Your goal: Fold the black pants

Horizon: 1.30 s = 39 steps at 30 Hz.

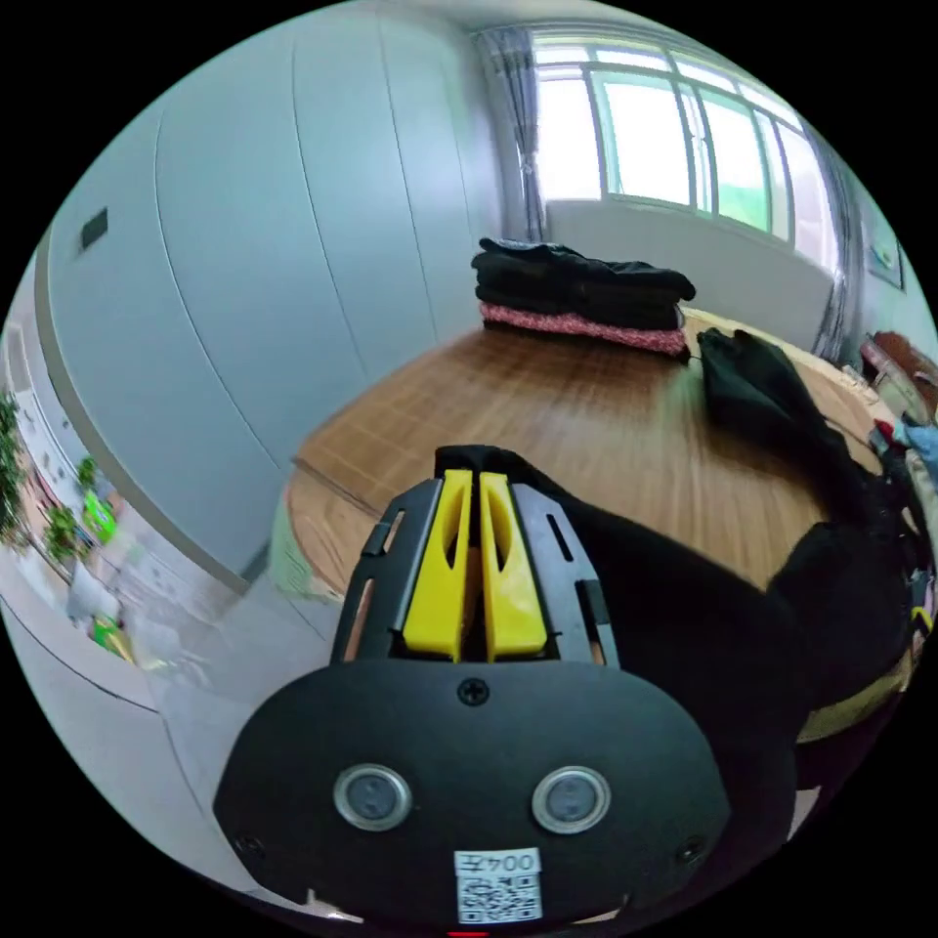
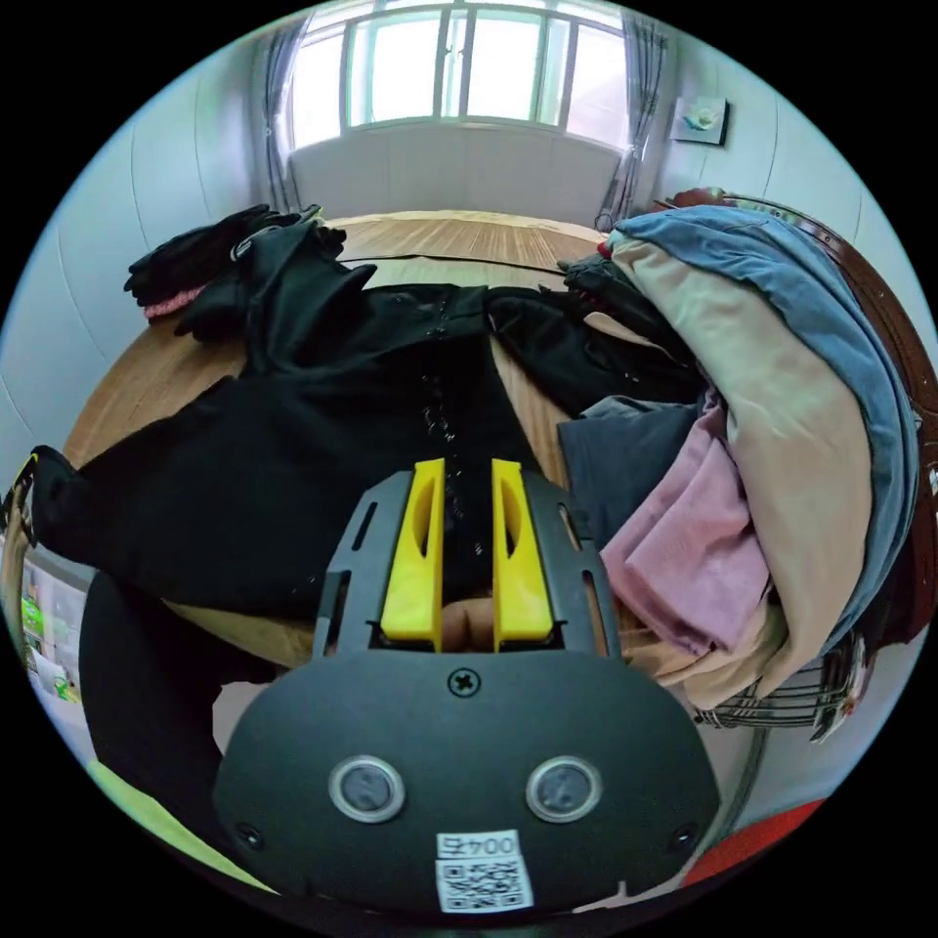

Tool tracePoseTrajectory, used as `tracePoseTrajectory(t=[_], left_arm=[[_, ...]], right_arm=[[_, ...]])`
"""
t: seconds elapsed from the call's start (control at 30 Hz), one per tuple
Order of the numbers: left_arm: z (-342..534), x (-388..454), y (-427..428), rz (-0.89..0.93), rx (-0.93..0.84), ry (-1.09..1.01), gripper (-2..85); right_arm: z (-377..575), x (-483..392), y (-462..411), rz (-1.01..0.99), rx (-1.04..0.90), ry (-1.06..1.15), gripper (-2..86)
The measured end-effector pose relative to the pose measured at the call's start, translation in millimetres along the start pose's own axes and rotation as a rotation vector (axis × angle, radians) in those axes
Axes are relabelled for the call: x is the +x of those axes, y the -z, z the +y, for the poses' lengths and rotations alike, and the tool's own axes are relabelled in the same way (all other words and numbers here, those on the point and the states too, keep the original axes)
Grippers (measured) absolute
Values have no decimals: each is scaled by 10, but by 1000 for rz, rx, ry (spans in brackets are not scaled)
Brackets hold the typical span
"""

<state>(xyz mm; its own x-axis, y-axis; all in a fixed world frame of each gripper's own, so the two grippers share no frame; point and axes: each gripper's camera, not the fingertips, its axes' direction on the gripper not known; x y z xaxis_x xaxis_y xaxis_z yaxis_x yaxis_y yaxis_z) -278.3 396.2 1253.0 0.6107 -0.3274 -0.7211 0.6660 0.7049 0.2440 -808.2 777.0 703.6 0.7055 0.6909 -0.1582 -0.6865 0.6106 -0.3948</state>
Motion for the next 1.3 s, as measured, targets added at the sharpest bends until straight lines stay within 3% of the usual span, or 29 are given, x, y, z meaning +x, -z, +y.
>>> tracePoseTrajectory(t=[0.13,0.3,0.37,0.4,0.67,0.77,0.9,0.97,1.07,1.13,1.2,1.3], left_arm=[[-807,170,-52,-141,-27,-107,13],[-1413,721,-225,-224,-73,-201,14],[-1574,896,-302,-248,-89,-219,16],[-1669,1004,-360,-264,-103,-238,17],[-2013,1512,-745,-232,-147,-286,36],[-2029,1641,-947,-237,-202,-306,62],[-2101,1569,-1083,-265,-302,-256,90],[-2166,1450,-978,-218,-291,-175,94],[-2192,1474,-642,95,-195,-103,90],[-2068,1925,-396,340,-168,-125,85],[-1884,2449,-203,497,-163,-186,82],[-1496,3410,-66,583,-207,-325,75]], right_arm=[[-535,338,-232,-45,-77,11,98],[-862,108,-433,3,-109,276,62],[-831,-22,-673,29,-272,361,53],[-815,-30,-634,34,-226,357,53],[-538,-208,-570,421,-278,478,22],[-614,-24,-656,494,-301,482,26],[-817,359,-427,375,-309,349,34],[-838,740,-66,255,-223,188,24],[-680,1180,276,3,-148,11,2],[-549,1277,351,-109,-124,-18,-1],[-437,1270,336,-145,-117,-1,0],[-269,1225,-73,-76,-336,19,2]])
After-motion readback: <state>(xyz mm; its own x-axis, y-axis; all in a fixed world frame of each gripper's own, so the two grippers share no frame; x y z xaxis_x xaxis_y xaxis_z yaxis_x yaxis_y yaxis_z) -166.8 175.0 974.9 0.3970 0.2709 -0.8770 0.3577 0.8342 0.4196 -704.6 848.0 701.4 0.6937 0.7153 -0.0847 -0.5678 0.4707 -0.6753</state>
